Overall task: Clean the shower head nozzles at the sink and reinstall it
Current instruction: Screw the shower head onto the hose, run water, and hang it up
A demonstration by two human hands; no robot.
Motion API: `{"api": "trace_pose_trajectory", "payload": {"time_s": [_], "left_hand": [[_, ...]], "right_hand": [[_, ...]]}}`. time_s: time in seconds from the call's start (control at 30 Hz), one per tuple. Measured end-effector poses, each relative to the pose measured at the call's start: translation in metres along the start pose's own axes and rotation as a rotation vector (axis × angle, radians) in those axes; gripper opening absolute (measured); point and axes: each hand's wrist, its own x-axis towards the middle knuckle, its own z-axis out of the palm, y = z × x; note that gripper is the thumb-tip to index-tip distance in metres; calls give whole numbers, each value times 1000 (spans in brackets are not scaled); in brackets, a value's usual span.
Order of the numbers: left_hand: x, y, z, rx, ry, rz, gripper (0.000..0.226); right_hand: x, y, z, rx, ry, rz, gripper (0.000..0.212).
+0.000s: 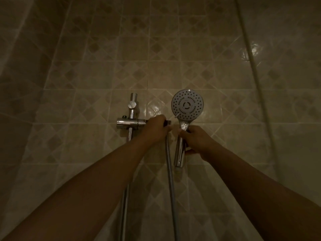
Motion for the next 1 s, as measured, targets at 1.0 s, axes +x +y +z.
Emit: {"api": "trace_pose_trajectory", "payload": {"time_s": [1.0], "left_hand": [[-416, -81, 31, -1397, -491, -549, 17]], "right_hand": [[-218, 76, 136, 276, -27, 267, 25]]}}
